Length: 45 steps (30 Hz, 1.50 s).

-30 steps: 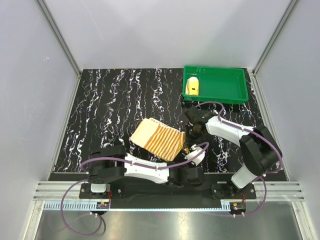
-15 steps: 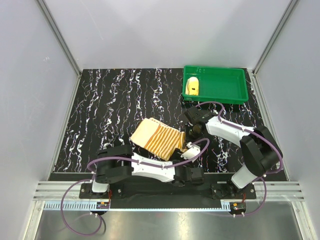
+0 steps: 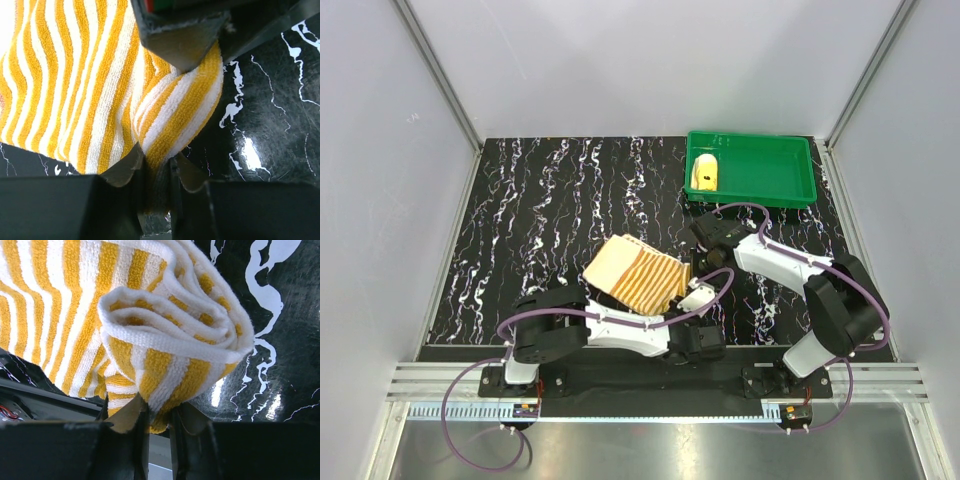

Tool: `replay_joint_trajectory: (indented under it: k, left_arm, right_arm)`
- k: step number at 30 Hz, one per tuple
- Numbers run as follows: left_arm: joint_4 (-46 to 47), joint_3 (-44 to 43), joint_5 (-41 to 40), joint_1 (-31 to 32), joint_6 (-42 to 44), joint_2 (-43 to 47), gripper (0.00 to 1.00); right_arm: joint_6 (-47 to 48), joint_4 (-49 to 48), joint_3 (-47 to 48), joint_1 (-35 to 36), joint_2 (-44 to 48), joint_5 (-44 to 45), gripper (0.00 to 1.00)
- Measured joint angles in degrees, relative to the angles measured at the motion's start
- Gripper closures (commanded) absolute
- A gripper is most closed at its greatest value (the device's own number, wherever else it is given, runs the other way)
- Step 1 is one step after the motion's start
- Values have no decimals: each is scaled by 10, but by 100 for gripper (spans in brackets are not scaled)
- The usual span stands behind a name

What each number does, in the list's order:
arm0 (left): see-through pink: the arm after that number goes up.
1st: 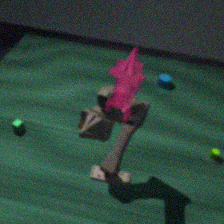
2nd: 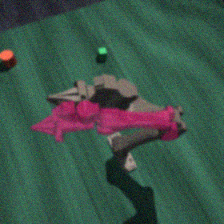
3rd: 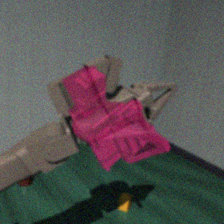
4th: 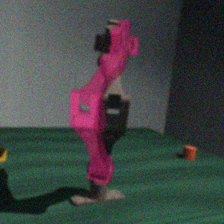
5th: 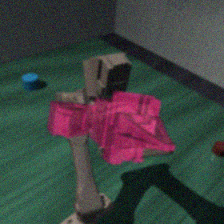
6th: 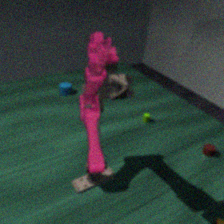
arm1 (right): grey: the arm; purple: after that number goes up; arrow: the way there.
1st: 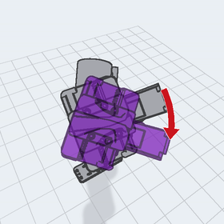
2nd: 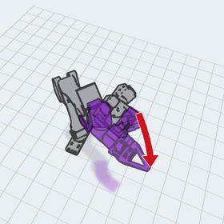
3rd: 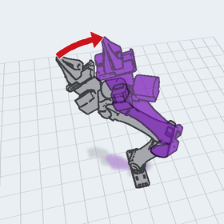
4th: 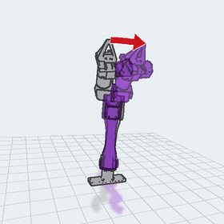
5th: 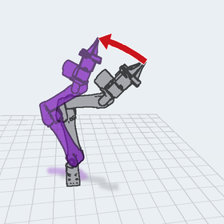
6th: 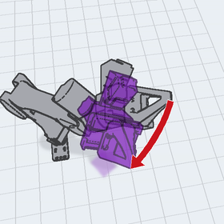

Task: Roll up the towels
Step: Roll the towel

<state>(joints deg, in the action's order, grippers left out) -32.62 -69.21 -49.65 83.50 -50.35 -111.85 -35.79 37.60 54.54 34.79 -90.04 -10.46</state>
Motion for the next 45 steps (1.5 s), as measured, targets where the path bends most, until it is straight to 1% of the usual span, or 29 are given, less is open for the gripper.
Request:
replay_joint_trajectory:
  k: [2, 3, 4, 6, 7, 9, 10, 14, 19, 23, 28, 33, 41, 45]
  left_arm:
    - [8, 5, 7, -1, 9, 6, 90]
    - [13, 9, 13, -2, 15, 10, 91]
    - [19, 13, 22, -3, 20, 16, 91]
    - [29, 20, 44, -6, 30, 28, 93]
    - [32, 23, 54, -7, 34, 32, 93]
    - [39, 28, 78, -10, 43, 42, 94]
    - [42, 30, 91, -12, 48, 46, 94]
    - [51, 42, 137, -21, 56, 67, 94]
    - [65, 55, 203, -41, 61, 87, 94]
    - [83, 71, 263, -69, 61, 110, 94]
    - [142, 122, 363, -116, 45, 149, 95]
    - [236, 207, 481, -185, 5, 197, 96]
    - [366, 278, 626, -256, -65, 200, 99]
    - [444, 319, 694, -285, -117, 199, 100]
  right_arm:
    - [0, 1, 0, 0, 1, 0, 77]
    - [0, 3, 0, 0, 1, 1, 68]
    - [0, 6, 0, 0, 1, 3, 62]
    - [5, 21, 3, 0, 2, 9, 54]
    - [8, 31, 5, 0, 2, 14, 43]
    - [15, 53, 15, 0, 2, 26, 35]
    - [19, 68, 25, 0, 2, 36, 28]
    - [28, 110, 70, -8, 2, 66, 18]
    - [32, 136, 117, -55, 32, 93, 16]
    - [30, 141, 137, -94, 87, 110, 15]
    - [25, 122, 133, -99, 174, 98, 15]
    - [17, 57, 73, -99, 249, 30, 15]
    - [-32, -69, -99, -99, 318, -92, 16]
    - [-61, -124, -167, -99, 334, -131, 16]
